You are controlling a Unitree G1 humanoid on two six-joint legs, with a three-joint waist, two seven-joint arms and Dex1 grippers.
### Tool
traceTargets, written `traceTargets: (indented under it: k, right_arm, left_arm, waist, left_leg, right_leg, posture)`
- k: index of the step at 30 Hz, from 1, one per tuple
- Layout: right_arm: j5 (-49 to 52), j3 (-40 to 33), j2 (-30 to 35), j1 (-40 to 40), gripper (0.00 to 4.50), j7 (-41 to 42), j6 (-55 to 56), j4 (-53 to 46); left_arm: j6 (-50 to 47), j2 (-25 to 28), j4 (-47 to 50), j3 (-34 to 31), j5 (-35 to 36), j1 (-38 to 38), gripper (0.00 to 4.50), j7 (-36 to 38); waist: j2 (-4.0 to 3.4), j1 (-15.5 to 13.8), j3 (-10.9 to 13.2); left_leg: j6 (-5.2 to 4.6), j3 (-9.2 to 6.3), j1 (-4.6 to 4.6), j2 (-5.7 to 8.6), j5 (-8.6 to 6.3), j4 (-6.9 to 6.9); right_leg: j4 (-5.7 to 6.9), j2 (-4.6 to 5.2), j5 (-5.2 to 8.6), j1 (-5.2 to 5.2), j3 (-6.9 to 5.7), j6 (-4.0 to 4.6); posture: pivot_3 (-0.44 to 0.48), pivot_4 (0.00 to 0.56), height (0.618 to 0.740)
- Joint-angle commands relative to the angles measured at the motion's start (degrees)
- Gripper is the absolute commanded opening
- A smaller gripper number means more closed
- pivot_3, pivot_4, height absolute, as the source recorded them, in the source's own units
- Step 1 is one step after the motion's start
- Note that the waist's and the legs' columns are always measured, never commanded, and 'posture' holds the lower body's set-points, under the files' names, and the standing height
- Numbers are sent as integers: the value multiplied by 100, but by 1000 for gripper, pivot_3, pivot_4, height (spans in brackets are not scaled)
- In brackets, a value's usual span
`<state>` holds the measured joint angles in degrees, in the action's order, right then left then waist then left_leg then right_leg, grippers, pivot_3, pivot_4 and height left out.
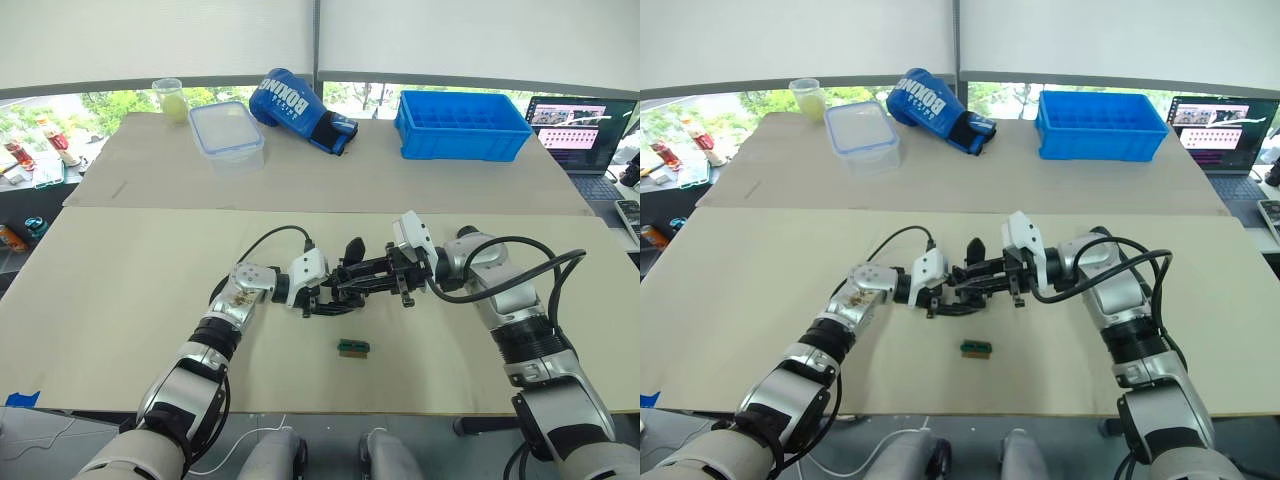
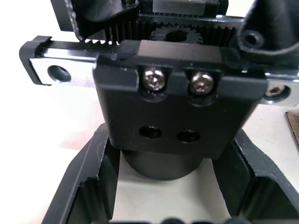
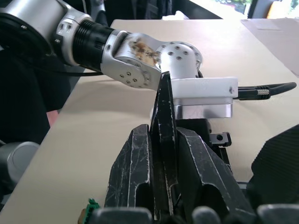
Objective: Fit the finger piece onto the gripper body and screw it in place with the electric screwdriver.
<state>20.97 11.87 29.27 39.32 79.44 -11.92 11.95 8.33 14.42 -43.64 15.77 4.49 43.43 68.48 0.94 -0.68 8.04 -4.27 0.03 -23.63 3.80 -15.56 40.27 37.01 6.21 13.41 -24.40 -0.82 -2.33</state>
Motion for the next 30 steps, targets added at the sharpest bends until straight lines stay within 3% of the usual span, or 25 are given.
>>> traceTargets:
  k: [1,18,30]
  right_arm:
    - [-192,4,17,-154,325,-154,-8,118]
    - [-297,154,198,-707,325,139,336,81]
    - [-304,582,186,-489,325,750,-114,272]
  left_arm:
    - [-18,18,172,-73,-30,-16,2280,-30]
    - [-114,90,481,-67,-15,-243,2280,-48]
    - [-169,230,772,-31,-33,-430,2280,-21]
  waist:
    - [0,0,0]
    - [1,-5,-1]
    - [3,-3,-3]
  left_leg:
    - [0,0,0,0,0,0]
    - [-5,0,27,0,-5,-6]
    - [-6,-1,30,0,-6,-18]
  right_leg:
    - [0,0,0,0,0,0]
    - [-17,6,0,14,4,0]
    - [-24,8,0,13,4,1]
  posture:
    - [0,150,740]
    - [0,150,740]
    - [0,150,740]
